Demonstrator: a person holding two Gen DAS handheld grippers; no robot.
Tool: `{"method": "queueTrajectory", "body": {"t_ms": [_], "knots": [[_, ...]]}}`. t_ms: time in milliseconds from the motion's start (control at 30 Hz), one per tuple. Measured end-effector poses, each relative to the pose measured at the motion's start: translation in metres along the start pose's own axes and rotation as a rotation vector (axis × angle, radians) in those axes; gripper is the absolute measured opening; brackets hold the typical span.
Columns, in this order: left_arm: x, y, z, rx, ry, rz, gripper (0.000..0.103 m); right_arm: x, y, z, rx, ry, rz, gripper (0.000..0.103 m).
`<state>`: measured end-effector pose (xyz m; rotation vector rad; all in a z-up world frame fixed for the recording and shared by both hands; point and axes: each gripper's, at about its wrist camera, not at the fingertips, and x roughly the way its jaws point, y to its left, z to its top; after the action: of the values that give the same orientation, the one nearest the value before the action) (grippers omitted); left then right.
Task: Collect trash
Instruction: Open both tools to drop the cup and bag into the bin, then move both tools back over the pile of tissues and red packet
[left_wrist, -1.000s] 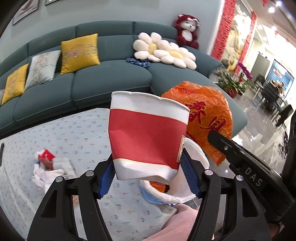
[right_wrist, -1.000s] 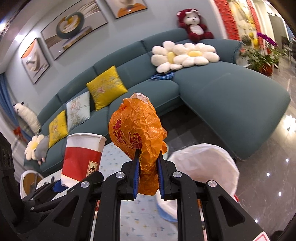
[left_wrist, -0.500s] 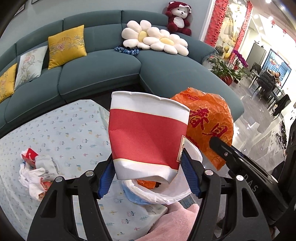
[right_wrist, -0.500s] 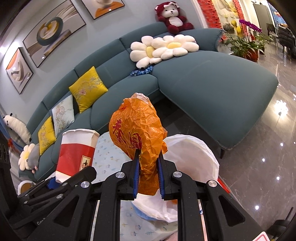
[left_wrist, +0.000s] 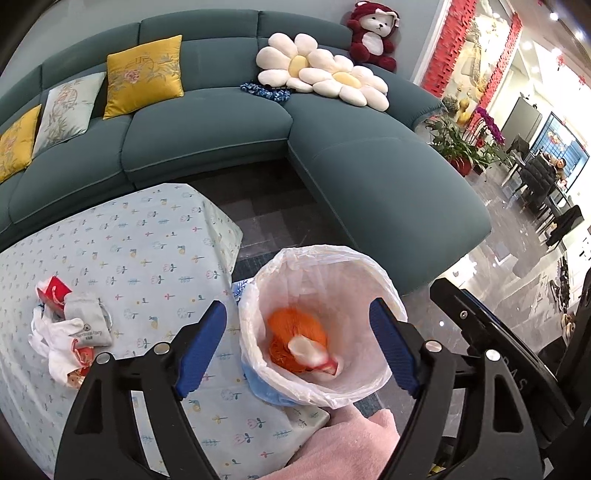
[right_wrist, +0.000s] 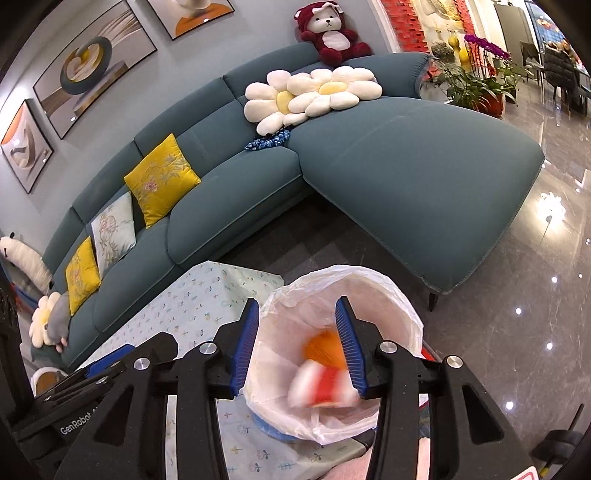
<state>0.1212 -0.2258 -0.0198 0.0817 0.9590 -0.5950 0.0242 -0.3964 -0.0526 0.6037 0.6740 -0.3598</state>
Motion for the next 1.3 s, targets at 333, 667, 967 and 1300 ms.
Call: {"method": "queueTrajectory", "body": {"t_ms": [333,667,967,1300], "knots": [[-0.026,0.041,-0.005,-0.074,-0.036,0.025,0.076,-0.010,0.042,-0.008,-0.067,-0.003,0.035,0.048],[-0.053,0.105,-0.019,-0.177,-0.070,0.076,0.079,-0.011,0.095,-0.026,-0.155,0.020,0.073,0.053],[-0.069,0.172,-0.043,-0.273,-0.072,0.135,0.079,-0.003,0.147,-0.058,-0.243,0.078,0.116,0.053],[-0.076,0.244,-0.083,-0.378,-0.038,0.207,0.080,0.020,0.195,-0.110,-0.331,0.181,0.144,0.053]]}}
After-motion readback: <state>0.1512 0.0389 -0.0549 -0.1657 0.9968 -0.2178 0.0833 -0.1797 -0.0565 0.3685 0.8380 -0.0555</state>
